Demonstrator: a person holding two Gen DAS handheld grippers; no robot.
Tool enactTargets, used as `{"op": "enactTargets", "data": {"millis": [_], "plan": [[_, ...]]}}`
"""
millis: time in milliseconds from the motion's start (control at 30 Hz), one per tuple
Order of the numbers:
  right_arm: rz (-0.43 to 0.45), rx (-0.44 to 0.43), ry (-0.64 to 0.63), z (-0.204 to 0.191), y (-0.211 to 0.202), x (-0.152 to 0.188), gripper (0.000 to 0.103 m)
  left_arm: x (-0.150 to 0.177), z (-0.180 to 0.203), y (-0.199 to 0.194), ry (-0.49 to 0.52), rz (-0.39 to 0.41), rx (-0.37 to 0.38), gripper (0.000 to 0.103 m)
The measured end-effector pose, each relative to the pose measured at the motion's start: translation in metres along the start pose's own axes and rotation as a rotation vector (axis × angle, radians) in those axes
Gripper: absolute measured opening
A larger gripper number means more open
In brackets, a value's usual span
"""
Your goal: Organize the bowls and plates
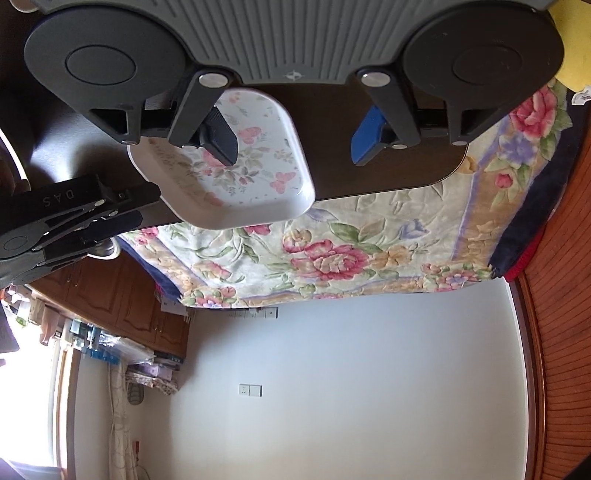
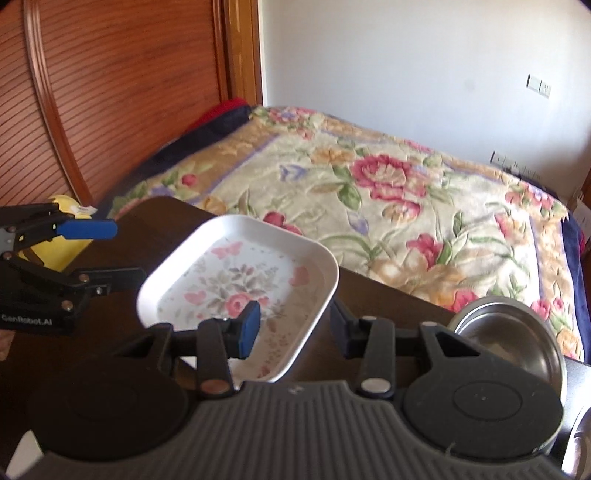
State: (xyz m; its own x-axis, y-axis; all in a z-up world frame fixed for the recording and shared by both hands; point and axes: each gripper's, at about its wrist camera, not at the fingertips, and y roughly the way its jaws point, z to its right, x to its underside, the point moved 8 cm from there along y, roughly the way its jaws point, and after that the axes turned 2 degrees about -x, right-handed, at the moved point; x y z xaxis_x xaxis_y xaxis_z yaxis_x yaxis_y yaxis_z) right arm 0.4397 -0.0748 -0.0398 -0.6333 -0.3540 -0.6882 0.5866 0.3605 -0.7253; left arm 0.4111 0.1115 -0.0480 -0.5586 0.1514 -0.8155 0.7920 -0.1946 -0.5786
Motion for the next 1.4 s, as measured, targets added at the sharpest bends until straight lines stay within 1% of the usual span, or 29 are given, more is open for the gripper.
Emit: {"op": "enactTargets", "data": {"millis": [133, 233, 300, 367, 433, 467, 533, 600, 633, 767, 833, 933, 1033, 1167, 1400], "plan": [[-0.044, 0.011, -0.002, 0.003, 0.01, 0.003, 0.043, 0.001, -0.002, 0.013, -0.015, -0.023, 0.007, 0.066], [-0.067, 0.02, 0.009, 0.008, 0.015, 0.005, 0.043, 0.003, -0.002, 0.023, -0.032, -0.047, 0.022, 0.057], [-0.077, 0.007, 0.035, 0.012, 0.018, 0.004, 0.043, 0.005, -0.002, 0.028, -0.051, -0.063, 0.024, 0.053], [-0.094, -0.004, 0.04, 0.013, 0.022, 0.005, 0.039, 0.005, -0.003, 0.032, -0.072, -0.071, 0.036, 0.046], [-0.102, 0.009, 0.03, 0.014, 0.024, 0.005, 0.037, 0.006, -0.003, 0.035, -0.092, -0.077, 0.05, 0.043], [-0.105, 0.007, 0.029, 0.014, 0.024, 0.006, 0.036, 0.007, -0.003, 0.036, -0.096, -0.079, 0.05, 0.04], [-0.112, -0.001, 0.032, 0.014, 0.026, 0.006, 0.03, 0.008, -0.004, 0.038, -0.097, -0.085, 0.045, 0.037], [-0.115, -0.008, 0.027, 0.013, 0.028, 0.007, 0.028, 0.01, -0.004, 0.039, -0.099, -0.091, 0.043, 0.033], [-0.118, -0.014, 0.028, 0.013, 0.029, 0.007, 0.024, 0.01, -0.003, 0.04, -0.101, -0.094, 0.044, 0.03], [-0.13, -0.015, 0.032, 0.015, 0.032, 0.008, 0.024, 0.014, -0.003, 0.043, -0.103, -0.107, 0.047, 0.02], [-0.134, -0.021, 0.033, 0.014, 0.033, 0.009, 0.023, 0.015, -0.003, 0.044, -0.106, -0.11, 0.049, 0.02], [-0.144, -0.025, 0.021, 0.01, 0.036, 0.011, 0.018, 0.014, -0.003, 0.045, -0.12, -0.107, 0.055, 0.019], [-0.146, -0.025, 0.002, 0.007, 0.036, 0.01, 0.018, 0.015, -0.003, 0.044, -0.13, -0.106, 0.062, 0.016], [-0.142, -0.026, 0.008, 0.005, 0.036, 0.01, 0.016, 0.015, -0.004, 0.043, -0.135, -0.108, 0.063, 0.016], [-0.127, -0.046, 0.02, 0.003, 0.03, 0.013, 0.015, 0.018, -0.004, 0.037, -0.142, -0.117, 0.053, 0.016]]}}
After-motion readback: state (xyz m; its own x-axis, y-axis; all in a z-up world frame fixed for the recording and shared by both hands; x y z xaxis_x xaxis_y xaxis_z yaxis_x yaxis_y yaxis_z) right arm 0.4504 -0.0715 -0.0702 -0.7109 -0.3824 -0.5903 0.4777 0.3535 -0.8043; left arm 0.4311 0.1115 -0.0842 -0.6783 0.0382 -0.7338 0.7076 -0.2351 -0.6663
